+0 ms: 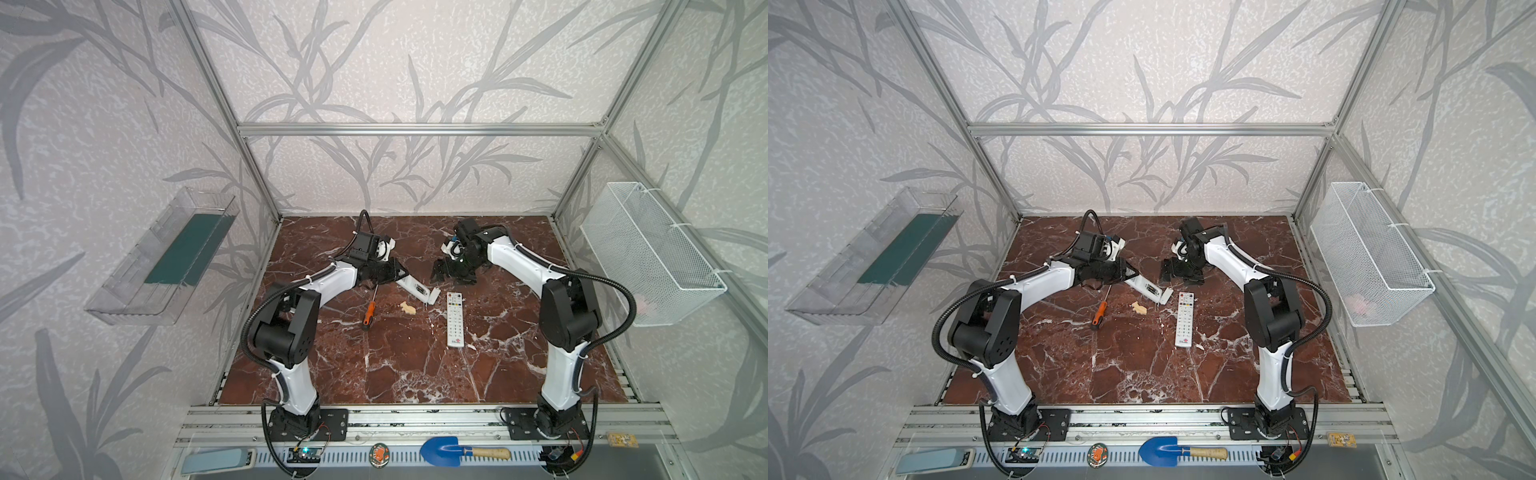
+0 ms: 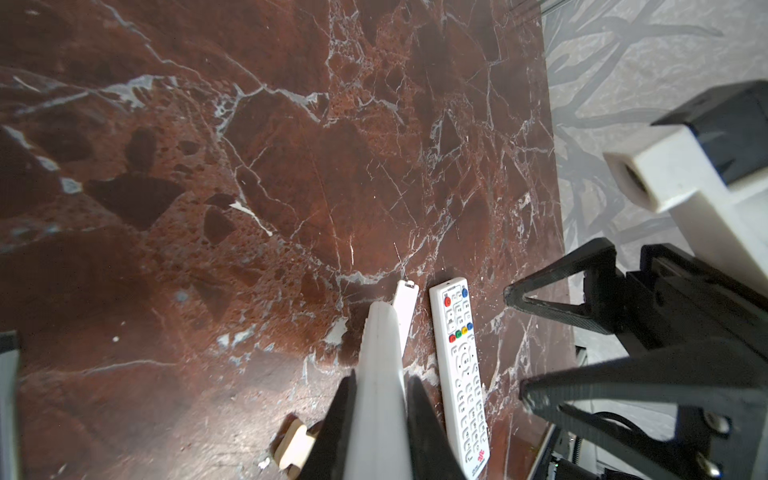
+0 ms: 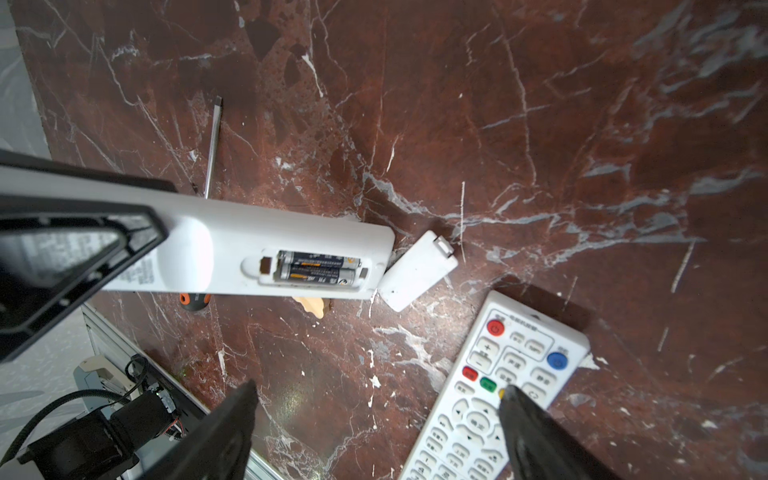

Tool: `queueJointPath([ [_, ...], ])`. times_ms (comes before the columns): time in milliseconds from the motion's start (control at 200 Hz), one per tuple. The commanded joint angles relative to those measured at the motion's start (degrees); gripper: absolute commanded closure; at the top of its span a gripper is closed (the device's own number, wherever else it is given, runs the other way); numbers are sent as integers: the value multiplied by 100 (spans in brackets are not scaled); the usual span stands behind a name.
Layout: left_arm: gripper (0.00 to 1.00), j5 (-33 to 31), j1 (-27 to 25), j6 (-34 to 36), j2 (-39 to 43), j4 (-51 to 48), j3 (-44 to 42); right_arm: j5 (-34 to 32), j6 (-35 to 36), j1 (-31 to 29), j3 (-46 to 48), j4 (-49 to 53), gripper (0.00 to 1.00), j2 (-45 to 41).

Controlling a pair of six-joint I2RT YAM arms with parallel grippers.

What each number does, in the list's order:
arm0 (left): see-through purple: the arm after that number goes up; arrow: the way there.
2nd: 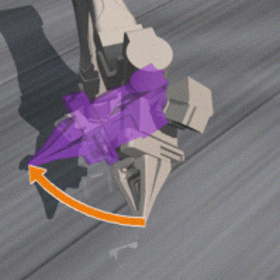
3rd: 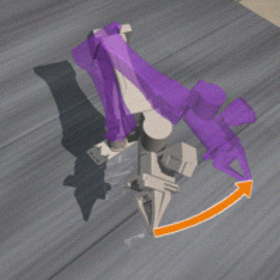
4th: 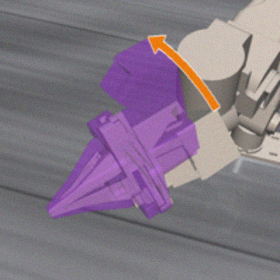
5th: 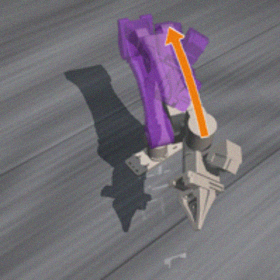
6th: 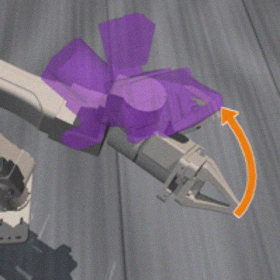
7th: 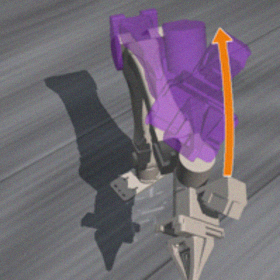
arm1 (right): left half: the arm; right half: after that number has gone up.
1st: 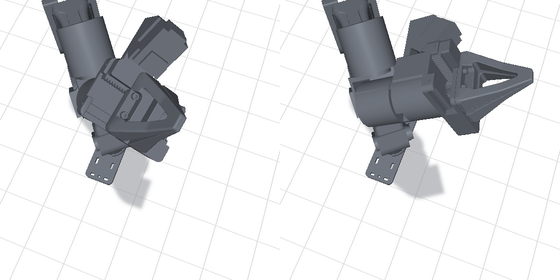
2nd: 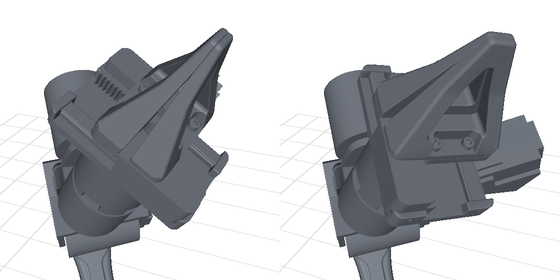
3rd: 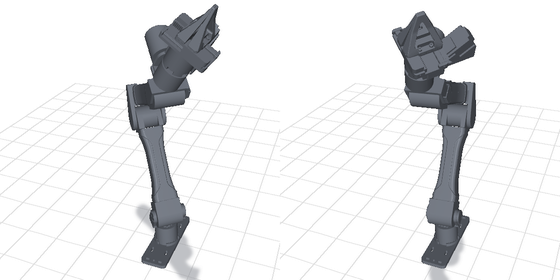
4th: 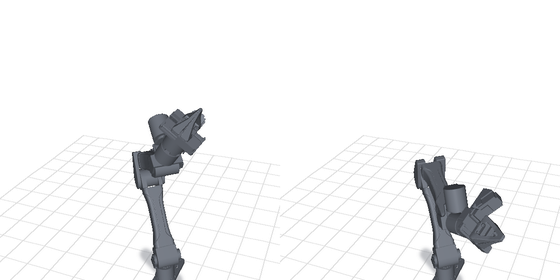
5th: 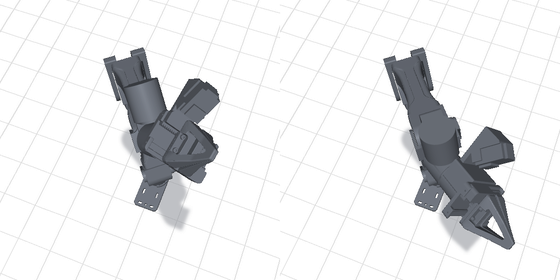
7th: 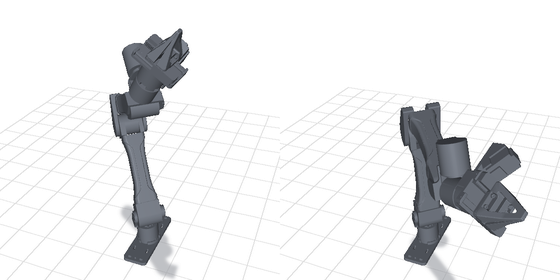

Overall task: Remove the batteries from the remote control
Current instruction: 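Lower the opened remote onto the table and release both grippers, then grasp the orange-handled screwdriver with the left gripper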

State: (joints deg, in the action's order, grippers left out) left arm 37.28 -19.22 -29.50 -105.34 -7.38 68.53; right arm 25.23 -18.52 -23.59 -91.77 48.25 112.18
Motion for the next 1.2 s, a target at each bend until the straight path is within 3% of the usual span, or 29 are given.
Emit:
queueJointPath([
  [0,83,-11,92,11,-292,-189,161,87,136,55,162,123,10,-317],
  [280,69,381,173,-70,-936,-290,598,96,164,153,421,129,10,-434],
  [515,43,385,256,-85,-1098,-268,628,87,176,204,458,167,10,-408],
  [720,36,412,330,-83,-1142,-257,626,122,196,202,441,169,10,-365],
  [760,28,427,340,-59,-1137,-273,630,131,200,199,432,167,10,-359],
  [805,4,406,345,-17,-1131,-341,651,138,199,202,415,167,10,-340],
  [820,1,390,349,5,-1127,-371,659,139,200,199,410,167,10,-338],
  [1050,1,0,436,551,-832,-940,712,222,95,190,414,76,10,-337],
  [1195,1,-638,481,1171,-452,-1599,827,288,20,172,383,10,10,-304],
])
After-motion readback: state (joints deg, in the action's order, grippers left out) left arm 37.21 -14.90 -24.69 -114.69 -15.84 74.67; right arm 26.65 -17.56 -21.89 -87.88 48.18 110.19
